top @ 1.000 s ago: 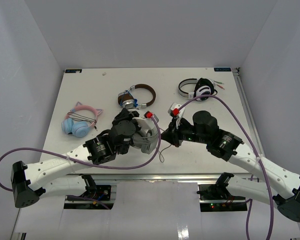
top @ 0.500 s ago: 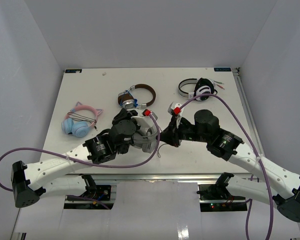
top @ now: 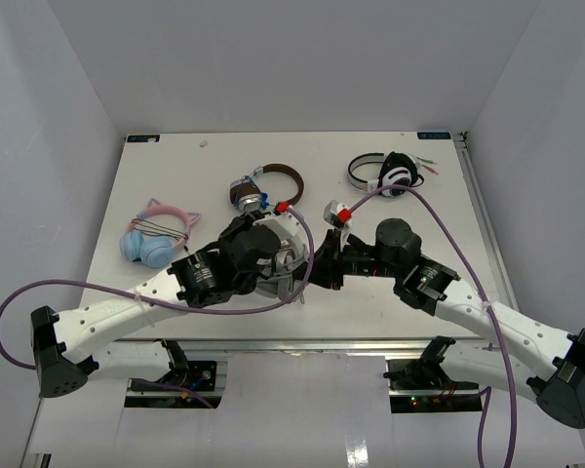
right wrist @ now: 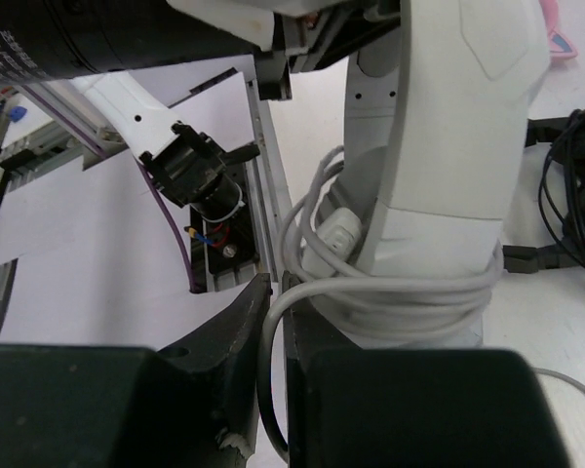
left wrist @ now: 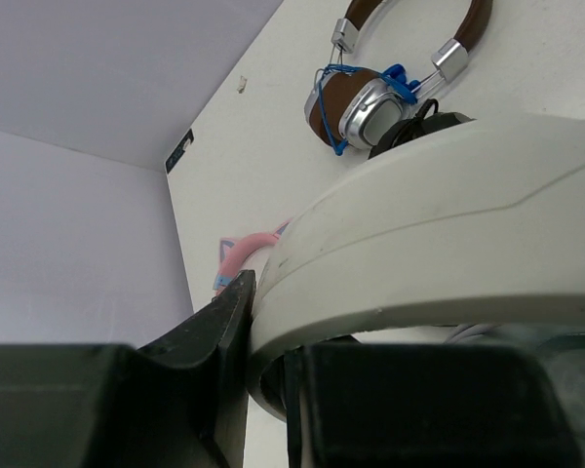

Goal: Wrap the headphones

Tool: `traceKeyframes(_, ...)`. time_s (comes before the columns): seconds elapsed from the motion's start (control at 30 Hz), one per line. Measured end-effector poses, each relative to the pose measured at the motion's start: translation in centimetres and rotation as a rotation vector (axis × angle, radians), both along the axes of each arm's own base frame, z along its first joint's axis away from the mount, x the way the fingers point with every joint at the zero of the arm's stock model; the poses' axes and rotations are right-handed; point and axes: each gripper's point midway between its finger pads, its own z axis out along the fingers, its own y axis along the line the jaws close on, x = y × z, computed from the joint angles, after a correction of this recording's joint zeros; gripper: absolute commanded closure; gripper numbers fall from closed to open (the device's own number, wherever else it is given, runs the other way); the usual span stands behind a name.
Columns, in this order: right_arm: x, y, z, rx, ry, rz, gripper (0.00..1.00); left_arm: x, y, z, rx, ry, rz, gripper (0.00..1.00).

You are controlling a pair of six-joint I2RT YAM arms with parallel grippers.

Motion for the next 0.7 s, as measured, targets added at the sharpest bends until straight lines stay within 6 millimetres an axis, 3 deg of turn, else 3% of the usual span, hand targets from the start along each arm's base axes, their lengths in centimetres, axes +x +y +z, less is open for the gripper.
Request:
traceKeyframes(0.2,0.0,0.6,0.0,0.033,0.024,0.016,0.85,-0.5,-0.1,-0.6,-0.071,0.058,0.039,1.00)
traceKeyframes(0.47,1.2,0.7,1.9,0.101,-0.008,-0.057,0.85,-1.6,-0.6,-0.3,-0.205,0.177,0.080,1.00)
traceKeyframes(0.7,2.7,-0.3,1.1,0.090,0.006,-0.181,0.86,-2.2,-2.1,-3.1,-0.256,0.292,0.145,1.00)
